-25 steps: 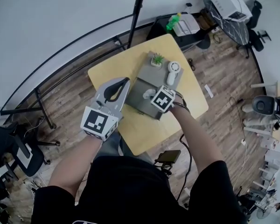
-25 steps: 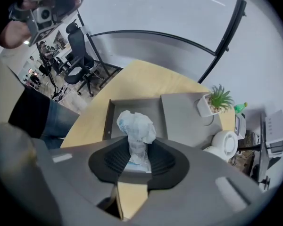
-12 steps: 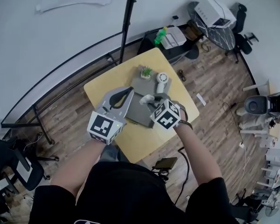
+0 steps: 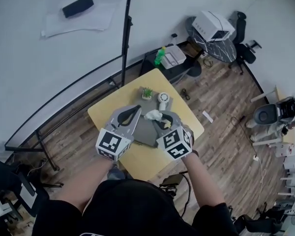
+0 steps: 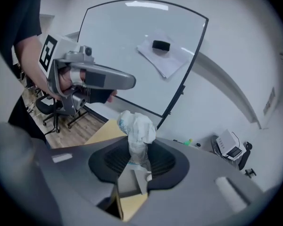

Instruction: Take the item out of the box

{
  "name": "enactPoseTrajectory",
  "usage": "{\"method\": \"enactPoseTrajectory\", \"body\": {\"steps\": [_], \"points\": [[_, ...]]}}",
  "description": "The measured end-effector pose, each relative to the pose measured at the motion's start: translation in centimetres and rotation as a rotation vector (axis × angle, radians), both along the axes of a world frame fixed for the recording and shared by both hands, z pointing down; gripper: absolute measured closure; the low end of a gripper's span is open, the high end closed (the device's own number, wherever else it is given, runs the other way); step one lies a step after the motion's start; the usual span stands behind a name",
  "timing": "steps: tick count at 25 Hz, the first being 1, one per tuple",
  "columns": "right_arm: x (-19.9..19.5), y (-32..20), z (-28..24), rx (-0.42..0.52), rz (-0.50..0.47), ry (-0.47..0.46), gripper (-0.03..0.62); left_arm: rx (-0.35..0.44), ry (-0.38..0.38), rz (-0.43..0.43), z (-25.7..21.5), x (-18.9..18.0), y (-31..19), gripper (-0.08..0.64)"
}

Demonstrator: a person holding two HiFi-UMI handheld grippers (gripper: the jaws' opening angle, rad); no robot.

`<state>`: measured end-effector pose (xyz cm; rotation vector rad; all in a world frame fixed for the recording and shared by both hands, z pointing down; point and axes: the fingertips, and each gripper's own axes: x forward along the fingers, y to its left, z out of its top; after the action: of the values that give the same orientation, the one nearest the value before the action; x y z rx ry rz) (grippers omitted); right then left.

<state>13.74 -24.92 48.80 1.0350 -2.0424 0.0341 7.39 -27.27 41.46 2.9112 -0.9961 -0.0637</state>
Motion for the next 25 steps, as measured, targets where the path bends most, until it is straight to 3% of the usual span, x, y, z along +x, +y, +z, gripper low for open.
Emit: {"method": "enactPoseTrajectory", "body": {"steps": [10,25], "points": [[0.9,0.4,-8.3,0.253,0.158,-0.244,0.482,0.037,0.004,0.038,-2.2,1.0,0.1,0.561],[5.4,4.4,-12.4,0.554,0.338,-0.476,0.482,0.063,0.013,0.042,-3.3,0.8,1.8,0.560]]}}
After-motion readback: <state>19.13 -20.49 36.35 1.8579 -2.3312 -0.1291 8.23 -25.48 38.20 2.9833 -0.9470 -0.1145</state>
